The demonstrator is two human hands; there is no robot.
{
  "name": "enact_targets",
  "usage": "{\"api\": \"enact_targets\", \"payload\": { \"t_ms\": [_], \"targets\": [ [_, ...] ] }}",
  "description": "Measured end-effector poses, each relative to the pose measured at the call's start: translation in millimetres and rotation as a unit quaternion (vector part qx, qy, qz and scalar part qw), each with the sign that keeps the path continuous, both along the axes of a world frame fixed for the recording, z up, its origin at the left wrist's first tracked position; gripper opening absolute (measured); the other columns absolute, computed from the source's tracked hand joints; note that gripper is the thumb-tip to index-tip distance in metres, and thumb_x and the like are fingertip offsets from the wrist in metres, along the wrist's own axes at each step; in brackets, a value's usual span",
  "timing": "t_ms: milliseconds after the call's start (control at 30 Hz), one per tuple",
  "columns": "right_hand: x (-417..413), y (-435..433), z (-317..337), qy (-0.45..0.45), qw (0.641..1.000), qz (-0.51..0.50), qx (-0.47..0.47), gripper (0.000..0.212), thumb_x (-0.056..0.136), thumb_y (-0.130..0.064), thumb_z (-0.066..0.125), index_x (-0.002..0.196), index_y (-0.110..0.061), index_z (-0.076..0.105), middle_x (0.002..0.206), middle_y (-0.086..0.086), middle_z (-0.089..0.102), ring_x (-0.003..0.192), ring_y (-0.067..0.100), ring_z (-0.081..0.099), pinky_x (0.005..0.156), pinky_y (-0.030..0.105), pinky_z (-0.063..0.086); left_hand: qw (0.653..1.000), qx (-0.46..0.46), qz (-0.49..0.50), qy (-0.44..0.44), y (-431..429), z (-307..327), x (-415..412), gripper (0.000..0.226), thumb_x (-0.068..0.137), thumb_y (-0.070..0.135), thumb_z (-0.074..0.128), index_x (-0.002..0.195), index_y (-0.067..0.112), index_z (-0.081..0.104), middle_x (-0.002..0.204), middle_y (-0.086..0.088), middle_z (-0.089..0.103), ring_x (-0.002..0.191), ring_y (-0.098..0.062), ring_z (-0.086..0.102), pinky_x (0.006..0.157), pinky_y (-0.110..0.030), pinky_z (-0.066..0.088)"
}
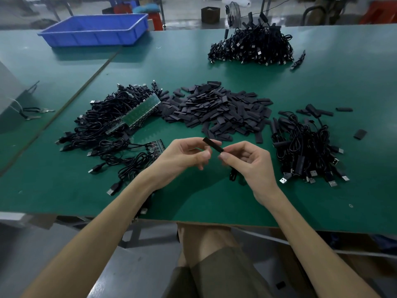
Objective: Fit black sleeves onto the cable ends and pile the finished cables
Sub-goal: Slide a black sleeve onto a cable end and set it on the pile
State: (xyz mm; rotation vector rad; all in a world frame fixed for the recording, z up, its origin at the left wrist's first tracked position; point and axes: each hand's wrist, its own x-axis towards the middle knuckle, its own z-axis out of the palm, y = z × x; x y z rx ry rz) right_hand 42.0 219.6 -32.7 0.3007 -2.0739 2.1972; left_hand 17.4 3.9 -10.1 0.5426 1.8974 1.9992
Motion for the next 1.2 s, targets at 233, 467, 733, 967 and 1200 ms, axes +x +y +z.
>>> {"api": "enact_targets", "payload": {
  "t_ms": [233,467,733,967,1200],
  "targets": [
    [1,-1,1,-0.015,0.998,0.012,-0.055,0.024,0.096,-0.04,0.07,0.096,-0.017,0.079,0.096,0.012,0.079,0.09,0.027,0.075,0.085,0.034,0.059,0.986,0.001,0.121,0.115,29,27,5,0.014,0.095,0.005,0.063,0.103,0.002,0.075,0.098,-0.013,0.075,0.081,-0.019,0.064,0.069,-0.029,0.052],
    [-1,-4,-4,0.01,0.998,-0.011,0.053,0.052,0.097,-0.058,0.051,0.115,-0.016,0.076,0.122,0.003,0.072,0.122,0.014,0.061,0.098,0.022,0.045,0.986,0.02,0.131,0.1,56,45,2,0.014,0.099,0.01,0.062,0.1,0.003,0.074,0.076,-0.014,0.068,0.07,-0.026,0.063,0.073,-0.044,0.051],
    [-1,-5,-4,0.016,0.998,-0.036,0.051,0.03,0.098,-0.041,0.066,0.096,-0.013,0.075,0.081,-0.002,0.066,0.071,0.014,0.06,0.067,0.035,0.048,0.985,0.025,0.162,0.044,68,54,-14,0.025,0.096,0.029,0.067,0.107,0.007,0.075,0.083,-0.007,0.069,0.077,-0.019,0.064,0.076,-0.03,0.058],
    [-3,0,-8,0.008,0.996,-0.089,0.013,0.023,0.101,-0.031,0.066,0.081,-0.022,0.074,0.063,-0.006,0.059,0.059,0.012,0.047,0.054,0.031,0.039,0.976,-0.174,0.118,0.054,76,45,-11,0.02,0.089,0.02,0.078,0.108,0.014,0.078,0.077,-0.003,0.069,0.067,-0.01,0.058,0.061,-0.019,0.047],
    [-5,-1,-7,-0.036,0.995,-0.029,-0.085,0.043,0.084,-0.038,0.08,0.12,-0.02,0.063,0.099,-0.003,0.071,0.084,0.014,0.067,0.073,0.022,0.052,0.982,-0.111,0.138,0.062,97,80,-28,0.02,0.088,0.015,0.078,0.104,0.003,0.076,0.077,-0.005,0.072,0.066,-0.011,0.063,0.064,-0.023,0.054]
  ]
}}
